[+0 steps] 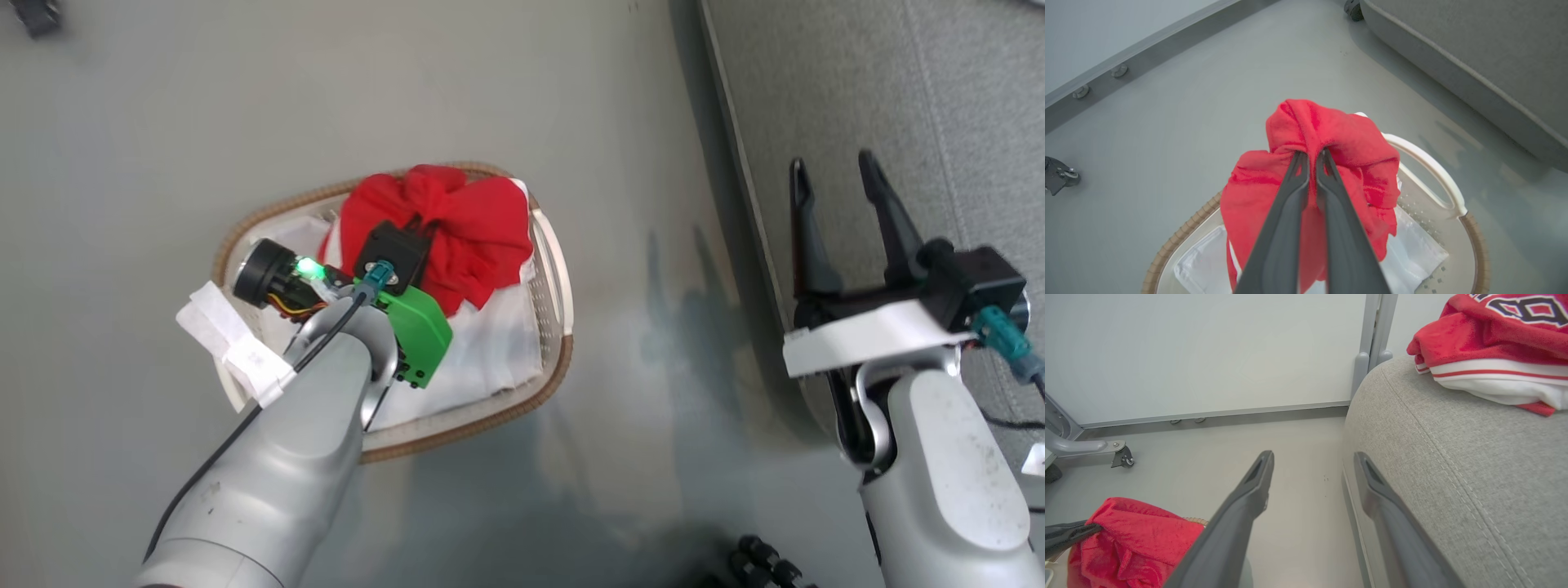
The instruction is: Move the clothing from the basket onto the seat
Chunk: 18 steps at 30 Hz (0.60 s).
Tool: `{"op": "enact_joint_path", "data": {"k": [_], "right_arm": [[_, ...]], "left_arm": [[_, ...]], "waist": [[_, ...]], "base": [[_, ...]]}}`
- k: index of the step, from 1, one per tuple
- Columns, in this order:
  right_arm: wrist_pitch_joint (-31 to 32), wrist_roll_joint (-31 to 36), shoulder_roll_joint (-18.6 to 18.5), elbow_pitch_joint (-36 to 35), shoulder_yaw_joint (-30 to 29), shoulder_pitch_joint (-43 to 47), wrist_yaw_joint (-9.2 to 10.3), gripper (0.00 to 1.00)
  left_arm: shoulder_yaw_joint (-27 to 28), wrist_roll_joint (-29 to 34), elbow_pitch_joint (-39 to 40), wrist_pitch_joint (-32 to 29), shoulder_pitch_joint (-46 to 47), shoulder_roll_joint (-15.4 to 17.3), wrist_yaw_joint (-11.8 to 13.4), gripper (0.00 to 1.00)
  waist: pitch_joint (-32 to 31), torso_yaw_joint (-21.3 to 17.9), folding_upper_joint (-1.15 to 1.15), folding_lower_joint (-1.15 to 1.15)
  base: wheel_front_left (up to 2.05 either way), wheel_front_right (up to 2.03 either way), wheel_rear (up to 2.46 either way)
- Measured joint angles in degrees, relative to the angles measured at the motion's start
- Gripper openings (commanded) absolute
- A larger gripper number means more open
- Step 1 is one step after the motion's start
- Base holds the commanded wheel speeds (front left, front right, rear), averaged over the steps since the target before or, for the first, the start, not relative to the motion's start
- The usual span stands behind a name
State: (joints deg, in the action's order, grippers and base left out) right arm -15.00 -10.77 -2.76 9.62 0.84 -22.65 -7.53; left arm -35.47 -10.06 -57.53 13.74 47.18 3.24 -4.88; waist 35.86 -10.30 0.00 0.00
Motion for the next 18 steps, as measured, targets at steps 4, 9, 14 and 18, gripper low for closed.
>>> {"op": "enact_joint_path", "data": {"k": [4,9,14,18], "right_arm": [[0.01,0.97,0.0,2.1,-0.73,2.79,0.0,1.0],[0.0,2.56,-0.01,4.81,-1.26,7.01,0.0,1.0],[0.01,3.86,-0.01,6.67,-0.73,9.61,0.0,1.0],[0.01,4.98,-0.01,8.01,0.56,10.88,0.0,1.0]], "left_arm": [[-1.04,-2.08,5.02,0.18,-1.42,-0.16,-1.2,0.0],[-2.29,-6.48,10.71,-1.63,-3.16,-0.25,-2.03,0.0],[-4.34,-10.6,15.41,-4.65,-3.61,-0.3,-2.24,0.0],[-5.7,-14.38,18.64,-7.33,-2.81,-0.29,-2.43,0.0]], "waist": [[-4.58,1.07,0.0,0.0],[-11.15,2.33,0.0,0.0],[-17.99,3.39,0.0,-0.01],[-23.59,4.09,0.0,-0.01]], "base": [[0.0,0.0,0.0],[0.0,0.0,0.0],[0.0,0.0,0.0],[0.0,0.0,0.0]]}}
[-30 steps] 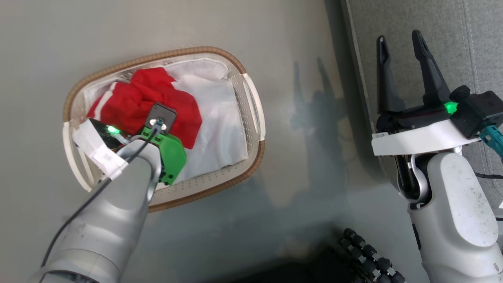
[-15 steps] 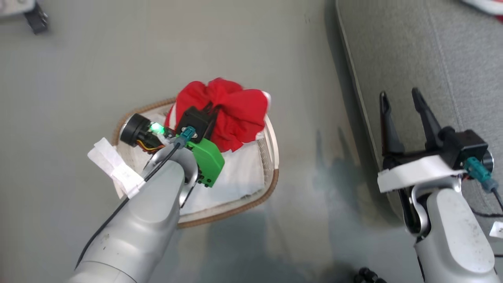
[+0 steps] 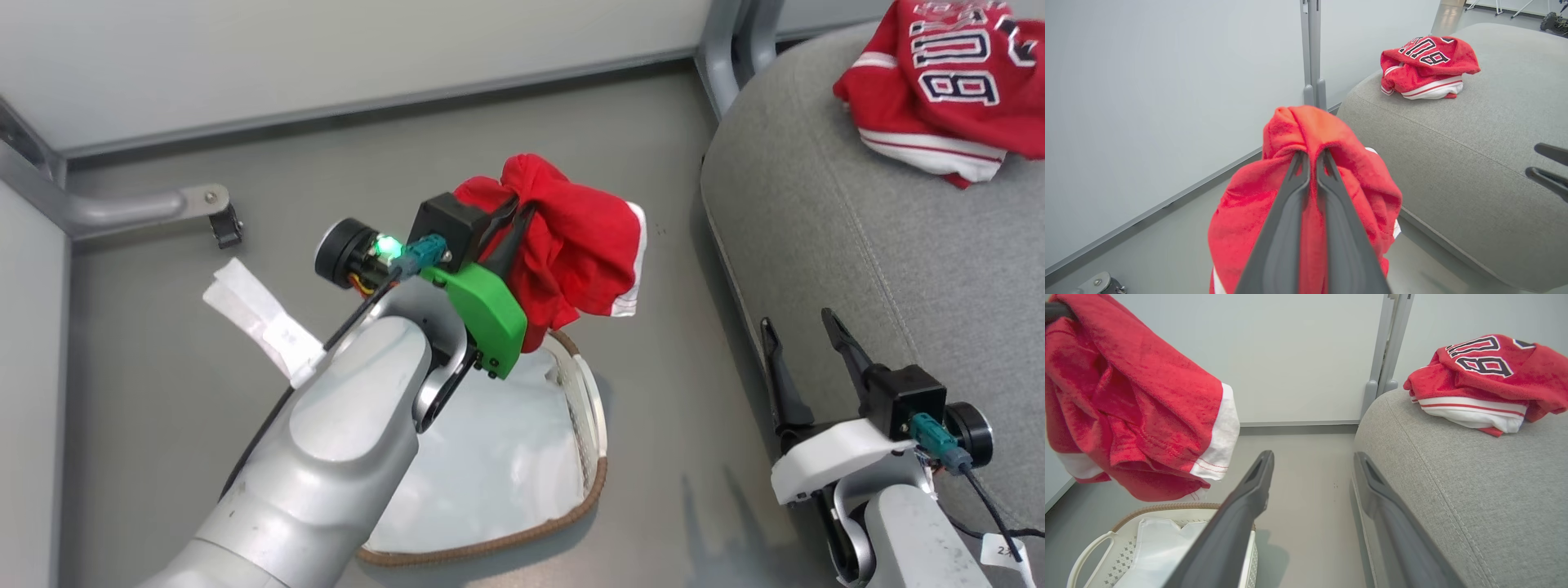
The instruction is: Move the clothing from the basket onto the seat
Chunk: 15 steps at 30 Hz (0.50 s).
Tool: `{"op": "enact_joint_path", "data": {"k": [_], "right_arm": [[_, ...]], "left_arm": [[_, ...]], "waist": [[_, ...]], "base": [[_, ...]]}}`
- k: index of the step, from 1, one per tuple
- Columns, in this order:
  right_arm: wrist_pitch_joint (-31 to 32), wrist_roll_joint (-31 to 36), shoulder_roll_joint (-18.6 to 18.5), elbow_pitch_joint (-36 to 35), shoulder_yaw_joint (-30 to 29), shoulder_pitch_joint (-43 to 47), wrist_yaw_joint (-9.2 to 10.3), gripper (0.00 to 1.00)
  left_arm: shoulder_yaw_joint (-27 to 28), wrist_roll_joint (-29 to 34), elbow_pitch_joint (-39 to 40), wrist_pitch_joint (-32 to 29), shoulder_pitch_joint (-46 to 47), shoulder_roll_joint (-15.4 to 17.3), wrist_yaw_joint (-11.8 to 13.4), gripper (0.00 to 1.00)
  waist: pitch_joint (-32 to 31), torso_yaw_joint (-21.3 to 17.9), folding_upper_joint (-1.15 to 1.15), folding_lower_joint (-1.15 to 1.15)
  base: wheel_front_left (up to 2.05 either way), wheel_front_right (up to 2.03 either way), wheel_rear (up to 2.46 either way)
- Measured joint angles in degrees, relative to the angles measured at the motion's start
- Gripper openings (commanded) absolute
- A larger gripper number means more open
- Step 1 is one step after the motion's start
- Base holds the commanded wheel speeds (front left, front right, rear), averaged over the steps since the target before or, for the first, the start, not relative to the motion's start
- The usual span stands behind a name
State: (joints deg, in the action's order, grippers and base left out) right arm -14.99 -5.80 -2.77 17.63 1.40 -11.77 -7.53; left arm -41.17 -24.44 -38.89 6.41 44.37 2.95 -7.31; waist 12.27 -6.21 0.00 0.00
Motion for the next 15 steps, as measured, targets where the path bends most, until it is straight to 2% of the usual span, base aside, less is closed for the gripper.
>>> {"op": "enact_joint_path", "data": {"k": [6,15], "right_arm": [[0.0,0.44,-0.02,0.68,4.33,0.18,0.0,1.0],[-0.01,-0.56,0.01,-0.52,12.17,-2.28,0.0,1.0]], "left_arm": [[-0.34,-6.92,4.98,-4.36,3.86,-0.01,-0.08,0.0],[-0.55,-11.47,9.95,-7.55,6.83,2.26,-0.08,0.0]], "waist": [[-7.39,0.73,0.0,0.0],[-14.21,1.32,0.0,0.0]], "base": [[0.0,0.0,0.0],[0.0,0.0,0.0]]}}
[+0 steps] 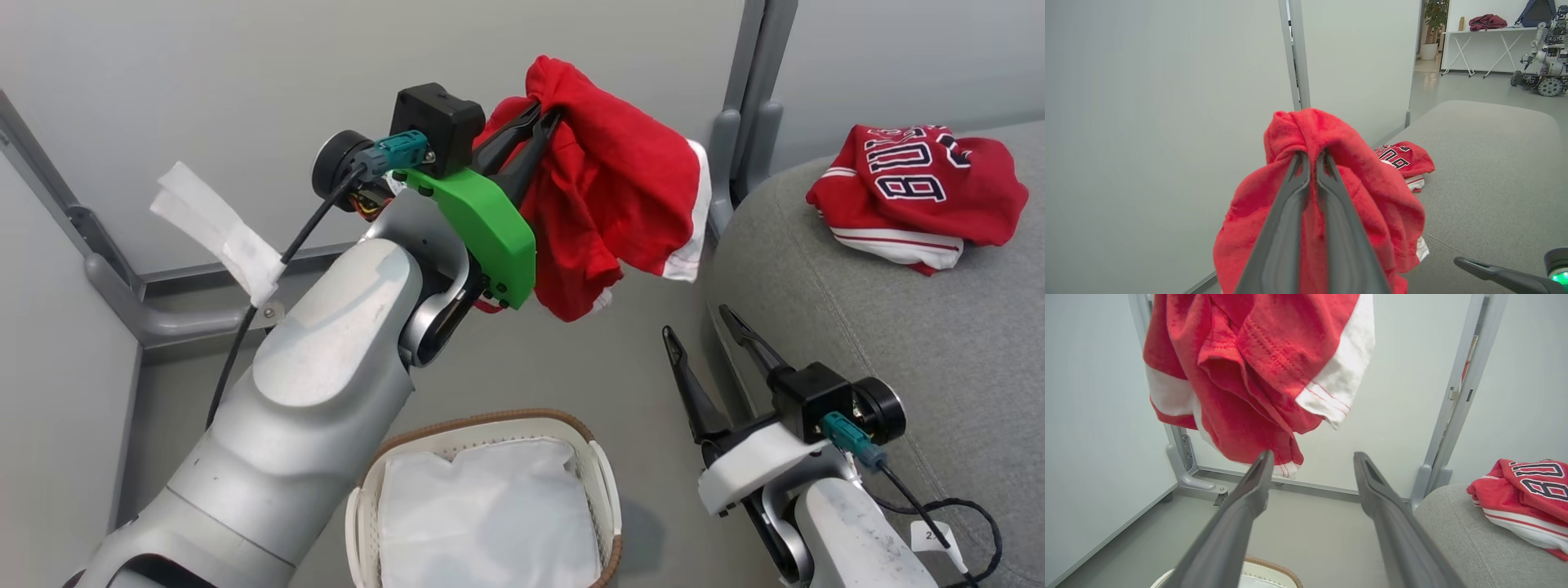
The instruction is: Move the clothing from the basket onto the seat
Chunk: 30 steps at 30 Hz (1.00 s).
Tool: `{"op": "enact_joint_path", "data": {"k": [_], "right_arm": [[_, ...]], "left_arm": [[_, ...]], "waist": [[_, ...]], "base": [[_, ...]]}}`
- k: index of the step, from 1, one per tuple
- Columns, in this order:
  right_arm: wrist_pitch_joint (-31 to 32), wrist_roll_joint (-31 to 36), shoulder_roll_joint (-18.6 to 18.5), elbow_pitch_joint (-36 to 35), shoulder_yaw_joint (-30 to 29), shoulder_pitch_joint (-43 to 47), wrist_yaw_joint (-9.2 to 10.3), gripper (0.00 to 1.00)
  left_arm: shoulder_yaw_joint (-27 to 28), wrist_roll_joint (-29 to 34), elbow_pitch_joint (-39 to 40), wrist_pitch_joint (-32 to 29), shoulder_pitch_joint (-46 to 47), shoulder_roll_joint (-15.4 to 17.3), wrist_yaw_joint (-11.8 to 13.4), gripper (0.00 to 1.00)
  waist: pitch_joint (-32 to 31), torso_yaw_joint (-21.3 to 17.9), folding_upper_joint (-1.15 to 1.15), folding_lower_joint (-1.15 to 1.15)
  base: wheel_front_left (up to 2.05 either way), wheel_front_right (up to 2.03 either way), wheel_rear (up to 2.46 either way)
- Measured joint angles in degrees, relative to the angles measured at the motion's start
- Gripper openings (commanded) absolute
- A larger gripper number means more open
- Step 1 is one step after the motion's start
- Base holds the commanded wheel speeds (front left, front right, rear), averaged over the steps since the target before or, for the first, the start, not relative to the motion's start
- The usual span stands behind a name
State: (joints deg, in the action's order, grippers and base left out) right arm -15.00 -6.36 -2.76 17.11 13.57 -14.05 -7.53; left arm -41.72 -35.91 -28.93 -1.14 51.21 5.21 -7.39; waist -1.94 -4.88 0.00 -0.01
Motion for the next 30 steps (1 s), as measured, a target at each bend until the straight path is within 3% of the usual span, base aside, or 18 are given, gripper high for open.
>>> {"op": "enact_joint_path", "data": {"k": [28,29,30], "right_arm": [[0.0,0.18,-0.02,7.12,6.97,-17.69,0.0,0.97],[0.0,-0.58,0.01,7.87,7.69,-19.17,0.0,0.27],[0.01,-0.68,-0.01,8.06,7.68,-19.92,0.0,0.0]], "left_arm": [[-1.26,-3.33,7.68,-2.33,-2.55,1.78,0.83,0.0],[-1.25,-3.43,7.88,-2.33,-2.74,1.94,0.91,0.0],[-1.23,-3.57,7.95,-2.33,-2.8,2.02,0.92,0.0]], "waist": [[-1.64,3.47,0.0,0.0],[-1.4,3.52,0.0,0.0],[-1.28,3.55,0.0,0.0]], "base": [[0.0,0.0,0.0],[0.0,0.0,0.0],[0.0,0.0,0.0]]}}
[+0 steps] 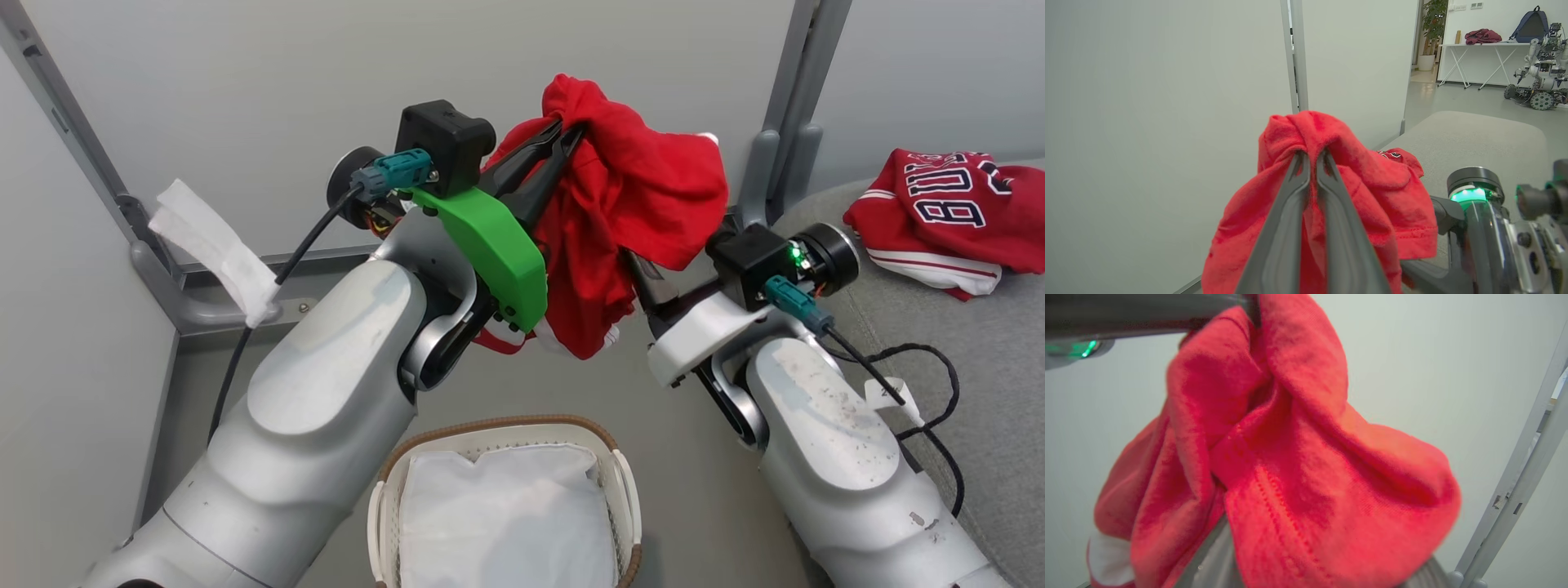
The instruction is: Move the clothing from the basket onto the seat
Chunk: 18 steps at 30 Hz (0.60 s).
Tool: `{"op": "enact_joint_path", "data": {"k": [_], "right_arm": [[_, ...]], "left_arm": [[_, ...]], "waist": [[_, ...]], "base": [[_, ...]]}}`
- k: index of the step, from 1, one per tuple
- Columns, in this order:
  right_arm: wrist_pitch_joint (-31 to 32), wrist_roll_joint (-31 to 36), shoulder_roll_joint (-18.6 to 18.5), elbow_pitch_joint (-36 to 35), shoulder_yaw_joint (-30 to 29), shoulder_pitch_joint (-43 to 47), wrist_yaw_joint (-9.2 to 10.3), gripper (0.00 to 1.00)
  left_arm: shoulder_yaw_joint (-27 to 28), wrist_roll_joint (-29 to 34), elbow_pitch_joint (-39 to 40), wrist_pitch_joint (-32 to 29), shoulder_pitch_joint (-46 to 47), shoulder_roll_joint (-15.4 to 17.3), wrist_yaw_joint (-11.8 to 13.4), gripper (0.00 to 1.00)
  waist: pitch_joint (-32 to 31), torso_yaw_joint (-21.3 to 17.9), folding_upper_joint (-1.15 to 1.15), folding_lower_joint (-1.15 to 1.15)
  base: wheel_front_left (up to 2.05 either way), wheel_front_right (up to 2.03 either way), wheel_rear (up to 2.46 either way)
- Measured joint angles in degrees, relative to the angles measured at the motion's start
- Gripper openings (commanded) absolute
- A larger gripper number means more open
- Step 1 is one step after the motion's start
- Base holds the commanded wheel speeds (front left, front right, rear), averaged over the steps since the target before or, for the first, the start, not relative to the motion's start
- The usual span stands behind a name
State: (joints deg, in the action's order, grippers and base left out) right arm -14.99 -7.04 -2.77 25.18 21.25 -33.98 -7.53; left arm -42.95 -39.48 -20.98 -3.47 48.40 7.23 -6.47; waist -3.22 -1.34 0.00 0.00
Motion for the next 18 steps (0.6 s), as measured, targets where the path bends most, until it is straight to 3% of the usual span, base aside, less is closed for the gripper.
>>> {"op": "enact_joint_path", "data": {"k": [12,14,15,16,18], "right_arm": [[0.0,0.54,-0.11,0.19,-2.34,-1.35,0.0,0.0],[0.0,0.57,-0.11,0.16,-2.65,-1.34,0.0,0.0],[-0.01,0.57,-0.12,0.12,-2.77,-1.33,0.0,0.0],[0.0,0.58,-0.14,0.05,-2.92,-1.33,0.0,0.0],[-0.01,0.74,-0.23,-0.14,-3.26,-1.31,0.0,0.0]], "left_arm": [[1.49,-1.42,-0.66,0.56,-2.14,2.2,1.3,0.0],[1.86,-1.91,-1.09,1.04,-2.4,2.46,1.44,0.44],[1.93,-2.15,-1.35,1.04,-2.7,2.59,1.44,0.88],[1.94,-2.38,-1.7,1.08,-3.11,2.72,1.43,1.0],[2.0,-2.7,-2.37,1.21,-3.61,3.02,1.42,1.0]], "waist": [[1.15,-0.39,0.0,0.0],[1.33,-0.66,0.0,0.0],[1.44,-0.83,0.0,0.0],[1.57,-1.01,0.0,0.0],[1.84,-1.34,0.0,0.0]], "base": [[0.0,0.0,0.0],[0.0,0.0,0.0],[0.0,0.0,0.0],[0.0,0.0,0.0],[0.0,0.0,0.0]]}}
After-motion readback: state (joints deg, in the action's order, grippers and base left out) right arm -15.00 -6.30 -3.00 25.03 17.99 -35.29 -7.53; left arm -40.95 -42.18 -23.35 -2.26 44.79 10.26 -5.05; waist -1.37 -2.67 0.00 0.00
